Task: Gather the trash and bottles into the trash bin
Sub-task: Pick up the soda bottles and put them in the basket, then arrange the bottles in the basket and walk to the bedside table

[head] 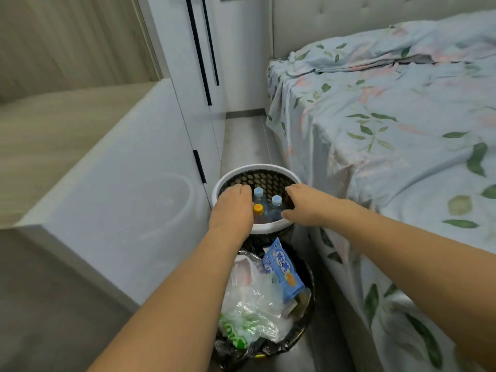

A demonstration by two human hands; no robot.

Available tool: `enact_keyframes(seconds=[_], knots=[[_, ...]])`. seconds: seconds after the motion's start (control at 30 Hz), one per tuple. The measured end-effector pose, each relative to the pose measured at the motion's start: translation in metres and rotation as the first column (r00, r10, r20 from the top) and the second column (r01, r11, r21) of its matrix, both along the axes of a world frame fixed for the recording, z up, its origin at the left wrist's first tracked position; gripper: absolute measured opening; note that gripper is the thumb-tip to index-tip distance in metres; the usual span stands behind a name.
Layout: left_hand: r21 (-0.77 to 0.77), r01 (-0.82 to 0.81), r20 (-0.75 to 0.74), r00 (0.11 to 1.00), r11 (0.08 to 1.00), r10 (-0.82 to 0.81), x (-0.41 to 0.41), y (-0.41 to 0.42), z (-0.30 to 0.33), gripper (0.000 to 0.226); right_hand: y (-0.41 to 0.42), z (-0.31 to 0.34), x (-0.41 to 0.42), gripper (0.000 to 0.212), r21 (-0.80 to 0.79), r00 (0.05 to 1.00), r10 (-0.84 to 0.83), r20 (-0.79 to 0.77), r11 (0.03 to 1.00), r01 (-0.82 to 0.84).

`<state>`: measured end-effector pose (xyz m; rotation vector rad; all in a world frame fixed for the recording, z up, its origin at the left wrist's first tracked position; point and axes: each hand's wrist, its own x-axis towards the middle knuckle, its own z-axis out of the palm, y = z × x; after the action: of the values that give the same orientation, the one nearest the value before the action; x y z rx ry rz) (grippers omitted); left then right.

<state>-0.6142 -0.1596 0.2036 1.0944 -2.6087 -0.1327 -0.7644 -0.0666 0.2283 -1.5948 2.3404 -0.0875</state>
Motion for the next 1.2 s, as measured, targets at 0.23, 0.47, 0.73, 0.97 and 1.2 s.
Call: enact_keyframes(seconds=[0.23,0.47,0.73,0.97,1.2], knots=[[-0.052,0.094,0.038,0.995,0.994,-0.092,0.027,0.037,0.166,0.032,0.063,0.174,0.049,0.057,-0.106,0.987,-0.125,0.104,0.985,0.136],[-0.020,0.198,0.028,0.980,0.980,-0.198,0.029,0.087,0.475,0.042,0.153,0.458,0.069,0.061,-0.134,0.978,-0.196,0.066,0.970,0.203],[0.018,0.332,-0.023,0.943,0.943,-0.332,0.007,0.201,0.681,0.043,0.293,0.660,0.080,0.060,-0.092,0.941,-0.337,-0.015,0.938,0.335],[-0.057,0.476,0.009,0.879,0.878,-0.476,-0.012,0.230,0.709,0.041,0.348,0.691,0.086,0.060,-0.157,0.847,-0.531,-0.003,0.837,0.524],[-0.043,0.663,0.003,0.748,0.747,-0.664,-0.024,0.286,0.716,0.043,0.414,0.699,0.119,0.064,-0.133,0.684,-0.730,0.013,0.676,0.724]])
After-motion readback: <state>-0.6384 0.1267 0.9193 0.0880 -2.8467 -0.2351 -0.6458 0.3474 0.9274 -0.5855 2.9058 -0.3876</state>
